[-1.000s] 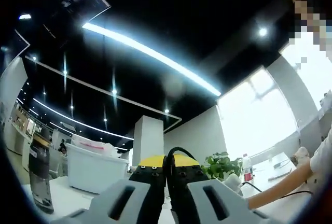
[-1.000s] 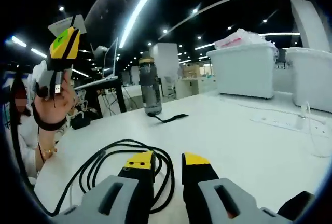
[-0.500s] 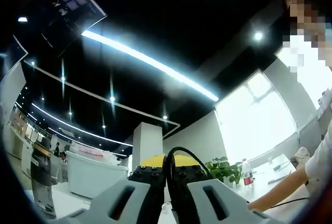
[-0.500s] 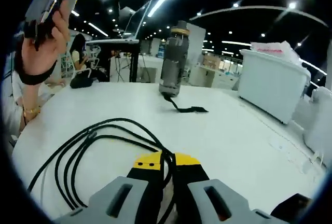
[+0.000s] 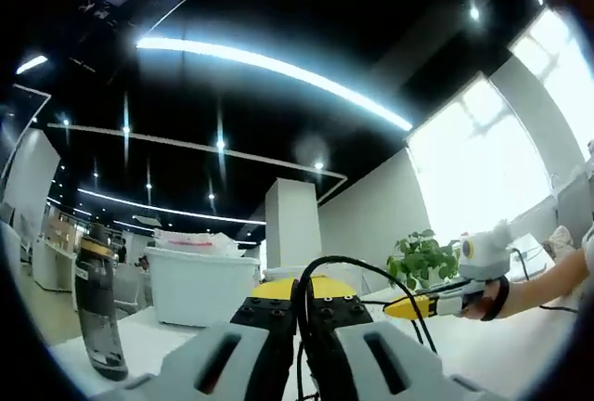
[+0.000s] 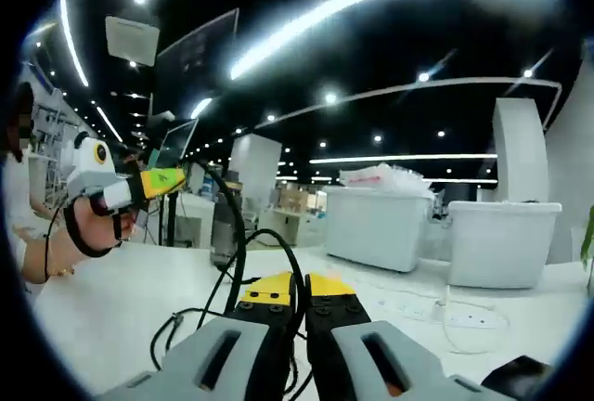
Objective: Coil the Type-C to USB data cable on the desktop and secure it with Velcro straps.
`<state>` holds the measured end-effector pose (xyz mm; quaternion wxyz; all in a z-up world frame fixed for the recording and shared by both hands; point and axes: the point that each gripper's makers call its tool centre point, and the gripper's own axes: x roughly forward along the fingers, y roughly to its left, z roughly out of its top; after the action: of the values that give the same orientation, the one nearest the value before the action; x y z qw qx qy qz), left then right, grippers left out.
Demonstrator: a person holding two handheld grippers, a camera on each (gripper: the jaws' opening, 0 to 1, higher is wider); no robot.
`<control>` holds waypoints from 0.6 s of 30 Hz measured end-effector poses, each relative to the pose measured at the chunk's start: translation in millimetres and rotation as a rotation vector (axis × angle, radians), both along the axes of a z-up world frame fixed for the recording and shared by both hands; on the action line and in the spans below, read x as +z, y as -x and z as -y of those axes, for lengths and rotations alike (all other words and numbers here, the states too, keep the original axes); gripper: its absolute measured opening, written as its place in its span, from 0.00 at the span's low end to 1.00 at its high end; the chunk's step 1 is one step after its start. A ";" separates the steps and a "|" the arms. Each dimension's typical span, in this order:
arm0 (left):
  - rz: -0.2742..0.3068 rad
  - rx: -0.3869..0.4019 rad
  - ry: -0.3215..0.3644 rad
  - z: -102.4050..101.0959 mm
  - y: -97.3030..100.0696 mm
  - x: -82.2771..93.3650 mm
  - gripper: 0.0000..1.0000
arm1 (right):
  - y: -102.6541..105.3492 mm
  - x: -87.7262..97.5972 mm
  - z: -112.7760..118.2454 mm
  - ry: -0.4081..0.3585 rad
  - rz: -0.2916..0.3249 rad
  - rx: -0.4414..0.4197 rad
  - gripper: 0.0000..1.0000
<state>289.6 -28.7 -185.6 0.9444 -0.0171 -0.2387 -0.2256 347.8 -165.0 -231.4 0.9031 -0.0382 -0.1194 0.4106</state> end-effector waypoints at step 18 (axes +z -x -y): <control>-0.025 0.079 -0.201 10.1 -21.3 -35.4 0.05 | 32.8 20.4 1.7 -0.114 0.038 0.071 0.03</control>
<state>310.9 -38.8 -221.0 0.9525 0.0843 -0.2033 -0.2106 315.0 -166.7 -211.0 0.8863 0.0100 -0.1611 0.4340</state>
